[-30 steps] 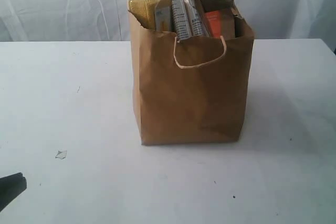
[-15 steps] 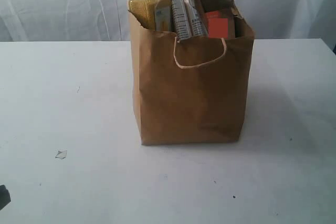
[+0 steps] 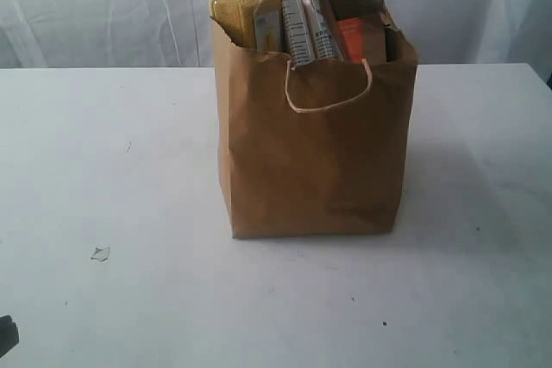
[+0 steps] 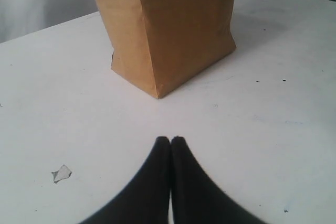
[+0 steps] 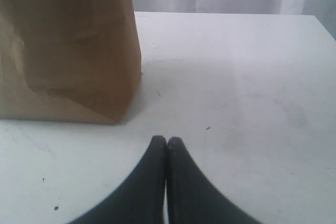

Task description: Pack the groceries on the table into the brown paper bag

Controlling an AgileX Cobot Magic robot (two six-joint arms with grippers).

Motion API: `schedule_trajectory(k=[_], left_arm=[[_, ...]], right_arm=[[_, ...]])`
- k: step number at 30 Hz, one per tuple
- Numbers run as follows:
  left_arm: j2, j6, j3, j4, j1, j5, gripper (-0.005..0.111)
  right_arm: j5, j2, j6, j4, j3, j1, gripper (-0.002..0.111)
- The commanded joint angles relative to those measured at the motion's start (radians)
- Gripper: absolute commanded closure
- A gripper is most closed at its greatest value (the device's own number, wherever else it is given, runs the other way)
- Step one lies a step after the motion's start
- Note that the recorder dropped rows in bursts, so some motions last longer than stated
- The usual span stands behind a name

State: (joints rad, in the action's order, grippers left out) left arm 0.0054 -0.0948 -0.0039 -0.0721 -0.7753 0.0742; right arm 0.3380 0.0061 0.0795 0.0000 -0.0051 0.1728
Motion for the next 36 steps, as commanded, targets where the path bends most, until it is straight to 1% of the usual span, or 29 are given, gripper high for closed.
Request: schedule_trajectory(k=[1, 12, 19, 22, 27, 36], left_arm=[[-0.005, -0.007, 0.004, 0.006, -0.005, 0.026, 0.107], [-0.005, -0.020, 0.004, 0.006, -0.001, 0.036, 0.107], [-0.005, -0.020, 0.004, 0.006, 0.064, 0.034, 0.107], [-0.005, -0.020, 0.004, 0.006, 0.079, 0.032, 0.107], [-0.005, -0.020, 0.004, 0.006, 0.095, 0.032, 0.107], [-0.005, -0.020, 0.004, 0.006, 0.095, 0.032, 0.107]], right_arm=[[-0.003, -0.006, 0.003, 0.000, 0.005, -0.004, 0.108], [-0.003, -0.006, 0.003, 0.000, 0.005, -0.004, 0.108], [-0.003, -0.006, 0.003, 0.000, 0.005, -0.004, 0.108], [-0.003, -0.006, 0.003, 0.000, 0.005, -0.004, 0.108], [-0.003, -0.006, 0.003, 0.000, 0.005, -0.004, 0.108], [-0.003, -0.006, 0.003, 0.000, 0.005, -0.004, 0.108]])
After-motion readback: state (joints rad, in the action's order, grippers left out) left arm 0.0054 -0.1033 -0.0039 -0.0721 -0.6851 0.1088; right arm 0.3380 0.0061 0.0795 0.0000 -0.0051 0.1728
